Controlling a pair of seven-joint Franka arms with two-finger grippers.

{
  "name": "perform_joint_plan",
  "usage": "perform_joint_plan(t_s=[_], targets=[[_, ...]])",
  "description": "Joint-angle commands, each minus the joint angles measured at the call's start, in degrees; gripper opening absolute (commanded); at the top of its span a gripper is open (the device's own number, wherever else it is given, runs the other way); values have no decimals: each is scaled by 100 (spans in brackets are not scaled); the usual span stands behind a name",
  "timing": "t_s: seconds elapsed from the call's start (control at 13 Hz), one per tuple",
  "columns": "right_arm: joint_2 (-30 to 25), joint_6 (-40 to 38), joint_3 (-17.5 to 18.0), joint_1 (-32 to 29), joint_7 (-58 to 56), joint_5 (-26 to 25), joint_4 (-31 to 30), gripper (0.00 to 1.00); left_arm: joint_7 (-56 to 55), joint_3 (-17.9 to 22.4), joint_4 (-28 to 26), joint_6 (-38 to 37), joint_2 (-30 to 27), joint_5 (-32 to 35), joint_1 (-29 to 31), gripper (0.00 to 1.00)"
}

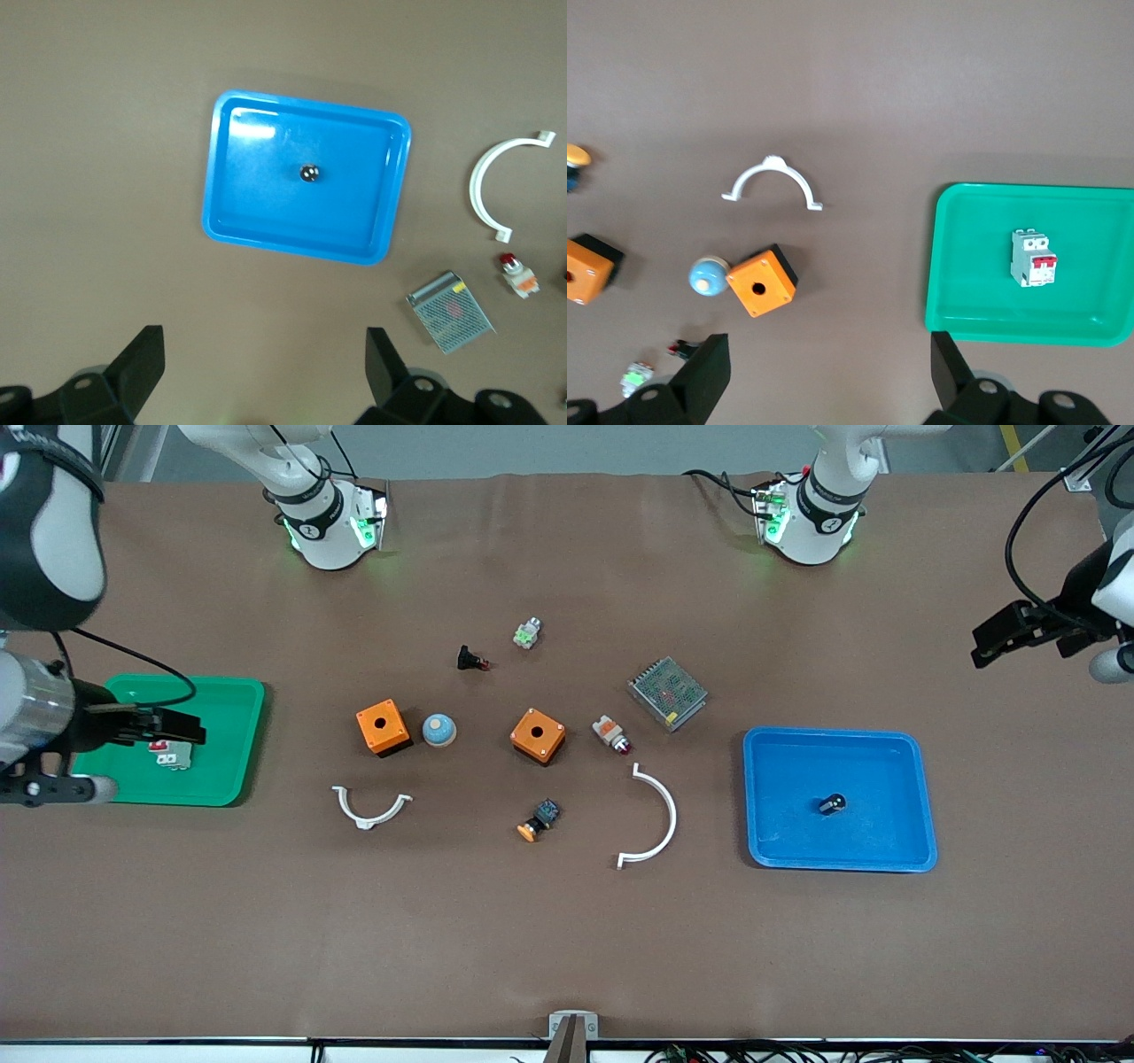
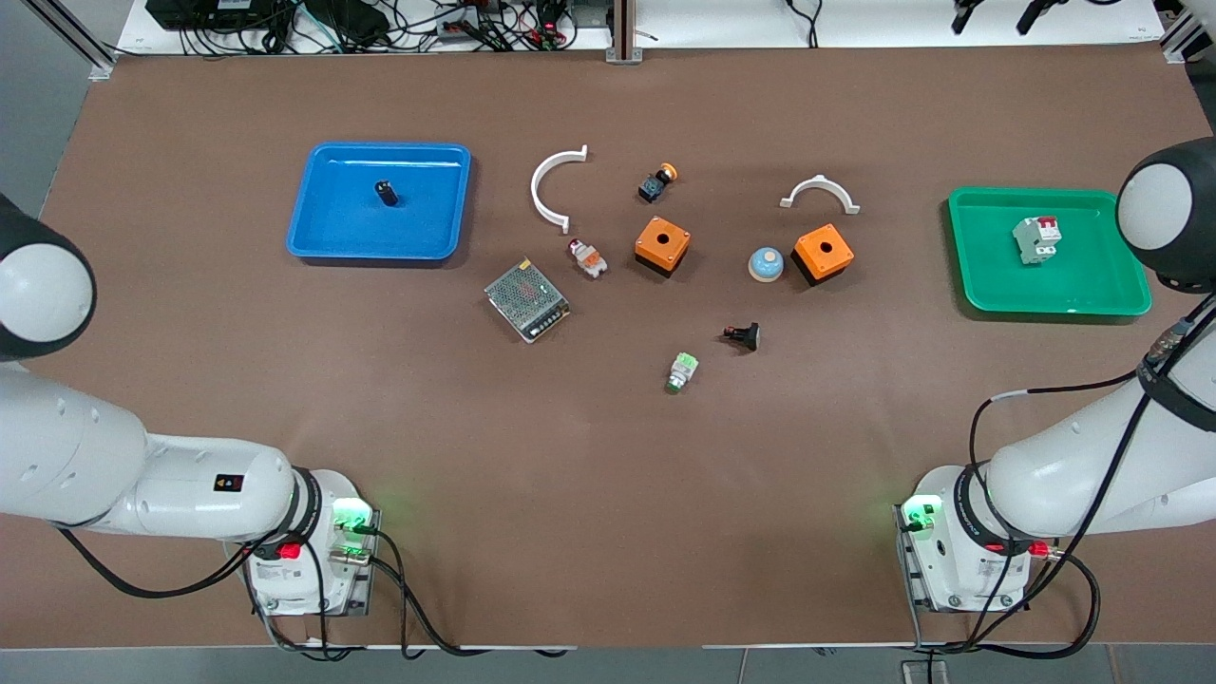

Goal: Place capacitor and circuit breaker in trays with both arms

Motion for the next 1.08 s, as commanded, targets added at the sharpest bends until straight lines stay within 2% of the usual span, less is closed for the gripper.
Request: perform_joint_plan(t_s=[0.0, 0.23, 0.46, 0.85, 1.0], targets=[[-64, -87, -26, -196, 18, 283, 93, 100, 104, 33, -855, 47, -659, -142, -25, 100], [-64, 272, 9, -100, 10, -391, 40, 100, 104, -2, -1244, 82, -1047, -151, -34, 100], [-116, 256, 9, -64, -8, -508, 40, 100, 78, -37, -1297, 126, -1083, -151, -104, 100], [-853, 1001, 176, -318, -70, -412, -1135, 100, 113, -64, -1280, 109, -1136, -133, -201, 100], [-1284, 1563, 176, -328, -78, -412, -1916, 100, 104, -204, -1253, 100, -1136, -98, -175, 100]])
